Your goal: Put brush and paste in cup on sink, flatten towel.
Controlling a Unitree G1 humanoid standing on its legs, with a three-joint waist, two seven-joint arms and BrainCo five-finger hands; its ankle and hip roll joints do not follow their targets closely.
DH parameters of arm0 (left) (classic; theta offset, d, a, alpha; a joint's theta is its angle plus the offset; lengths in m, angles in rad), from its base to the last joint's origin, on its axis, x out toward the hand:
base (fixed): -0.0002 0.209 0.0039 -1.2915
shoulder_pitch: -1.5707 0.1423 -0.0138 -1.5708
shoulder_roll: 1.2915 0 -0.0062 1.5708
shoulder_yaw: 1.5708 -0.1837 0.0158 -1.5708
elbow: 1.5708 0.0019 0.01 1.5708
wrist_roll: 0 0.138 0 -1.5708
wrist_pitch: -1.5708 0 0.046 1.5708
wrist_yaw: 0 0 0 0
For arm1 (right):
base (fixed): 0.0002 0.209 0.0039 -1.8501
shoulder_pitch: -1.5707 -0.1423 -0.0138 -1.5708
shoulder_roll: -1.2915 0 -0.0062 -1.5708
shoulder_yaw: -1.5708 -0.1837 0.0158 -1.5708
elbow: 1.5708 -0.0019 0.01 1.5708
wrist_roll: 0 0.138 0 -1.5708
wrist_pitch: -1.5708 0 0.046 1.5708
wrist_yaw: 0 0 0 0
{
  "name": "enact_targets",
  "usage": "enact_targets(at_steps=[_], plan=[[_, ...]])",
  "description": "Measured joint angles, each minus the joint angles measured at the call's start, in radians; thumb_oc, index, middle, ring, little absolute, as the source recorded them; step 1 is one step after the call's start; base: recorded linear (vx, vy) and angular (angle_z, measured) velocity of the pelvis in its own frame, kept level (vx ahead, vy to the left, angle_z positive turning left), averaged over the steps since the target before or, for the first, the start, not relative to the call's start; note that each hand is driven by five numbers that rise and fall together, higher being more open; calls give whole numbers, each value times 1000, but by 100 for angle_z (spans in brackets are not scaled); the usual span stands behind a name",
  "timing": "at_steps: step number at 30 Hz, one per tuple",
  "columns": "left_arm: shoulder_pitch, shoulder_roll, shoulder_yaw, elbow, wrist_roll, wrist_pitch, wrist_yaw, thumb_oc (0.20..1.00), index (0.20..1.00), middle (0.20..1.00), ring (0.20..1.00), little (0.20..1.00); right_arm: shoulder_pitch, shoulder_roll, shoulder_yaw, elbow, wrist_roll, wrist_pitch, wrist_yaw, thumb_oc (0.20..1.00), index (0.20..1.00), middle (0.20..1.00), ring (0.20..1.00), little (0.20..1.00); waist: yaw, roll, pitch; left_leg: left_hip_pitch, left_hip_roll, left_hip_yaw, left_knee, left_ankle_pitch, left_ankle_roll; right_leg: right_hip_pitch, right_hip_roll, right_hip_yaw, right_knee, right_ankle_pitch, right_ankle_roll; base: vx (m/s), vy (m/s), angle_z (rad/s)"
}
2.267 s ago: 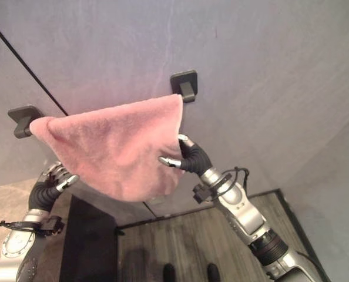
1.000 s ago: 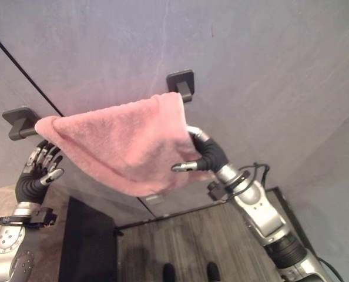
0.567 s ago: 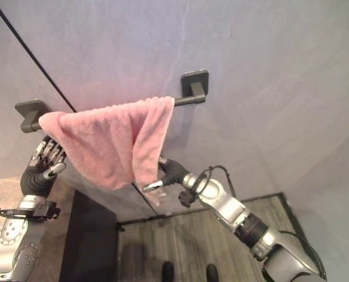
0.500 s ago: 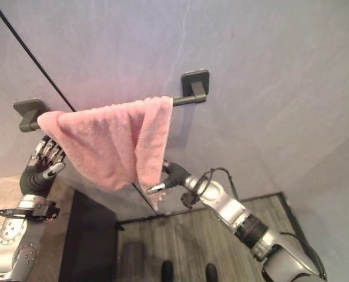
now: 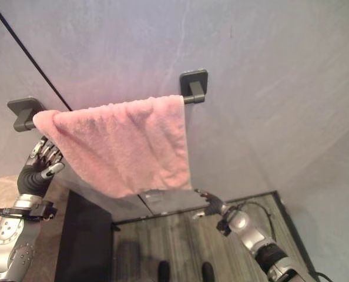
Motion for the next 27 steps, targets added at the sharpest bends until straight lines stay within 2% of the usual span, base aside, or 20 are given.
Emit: enact_targets(at_steps=[1,2,4,6,9,13,14,17,18,19,20,22,24,27], plan=[[0,1,0,3,4,2,-5,1000,1000,1000,1000,1000,4,16,-30,66,-12,-6,-8,1000,1000,1000,1000,1000,-5,-1,0,3,0,0,0,-1,1,3,0,0,-1,-1,0,0,0,0],[7,23,-1,5,5,7,-23,1000,1000,1000,1000,1000,52,30,-123,285,-33,0,-43,1000,1000,1000,1000,1000,-8,-1,-1,9,0,-1,-1,-3,2,10,-1,0,-3,-6,3,38,-19,-1],[26,48,7,12,7,8,-23,1000,1000,1000,1000,1000,129,15,-166,333,-26,21,-48,1000,1000,1000,1000,1000,-23,-2,-2,9,1,0,-1,-4,3,9,-1,1,-1,-5,1,40,-23,0],[96,84,44,8,41,9,-42,1000,1000,1000,1000,1000,249,14,-382,235,73,-6,-59,1000,1000,1000,1000,1000,-33,5,-6,17,-1,-2,-2,-9,4,17,-1,0,-3,-8,1,0,0,0],[162,92,92,22,58,9,-43,1000,1000,1000,1000,1000,341,-43,-436,169,148,-4,-59,1000,1000,1000,1000,1000,-48,8,-9,26,-1,-2,-1,-13,5,26,-1,-1,-1,-12,0,2,-7,-2],[211,91,139,47,98,10,-45,1000,1000,1000,1000,1000,460,-96,-554,-15,228,-25,-44,1000,1000,1000,1000,1000,-69,11,-17,27,0,-7,-2,-15,5,29,0,-4,-3,-15,-2,-2,-13,2],[231,92,172,48,135,11,-45,1000,1000,1000,1000,1000,529,-137,-606,-145,245,-32,-12,1000,1000,1000,1000,1000,-70,17,-21,25,0,-6,-5,-22,1,27,-1,-3,-3,-18,-2,0,0,0],[328,140,277,37,232,12,-46,1000,1000,1000,1000,1000,623,-220,-734,-256,231,-56,10,1000,1000,1000,1000,1000,-74,18,-33,25,-1,-13,-5,-27,3,29,-1,-9,-3,-24,-5,-5,-4,9],[419,187,373,16,310,10,-45,1000,1000,1000,1000,1000,719,-329,-858,-357,160,-67,10,1000,1000,1000,1000,1000,-82,17,-41,22,-4,-27,-5,-29,5,32,-5,-27,5,-29,-4,-17,0,18],[445,203,407,4,331,11,-48,1000,1000,1000,1000,1000,753,-374,-901,-394,140,-77,12,1000,1000,1000,1000,1000,-86,26,-47,23,-5,-27,-5,-27,10,32,-6,-26,5,-30,-2,-22,1,20],[469,218,472,-16,356,8,-45,1000,1000,1000,1000,1000,788,-416,-1003,-438,104,-86,6,1000,1000,1000,1000,1000,-90,22,-48,22,-5,-30,-2,-27,10,32,-5,-30,5,-32,0,-18,1,6],[467,232,540,-45,367,-8,-42,1000,1000,1000,1000,1000,807,-438,-1115,-516,82,-115,2,1000,1000,1000,1000,1000,-88,21,-53,21,-3,-32,-1,-27,10,33,-3,-32,5,-34,0,-13,-2,3],[466,240,561,-83,376,-25,-43,1000,1000,1000,1000,1000,827,-448,-1171,-602,76,-135,14,1000,1000,1000,1000,1000,-90,17,-61,15,-2,-33,0,-27,9,29,-2,-33,6,-35,-1,-16,-4,0],[468,303,595,-134,389,-39,-54,1000,1000,1000,1000,1000,830,-464,-1225,-701,94,-183,40,1000,1000,1000,1000,1000,-95,8,-67,9,-3,-35,0,-26,9,23,-3,-35,6,-35,0,-32,-3,2]])
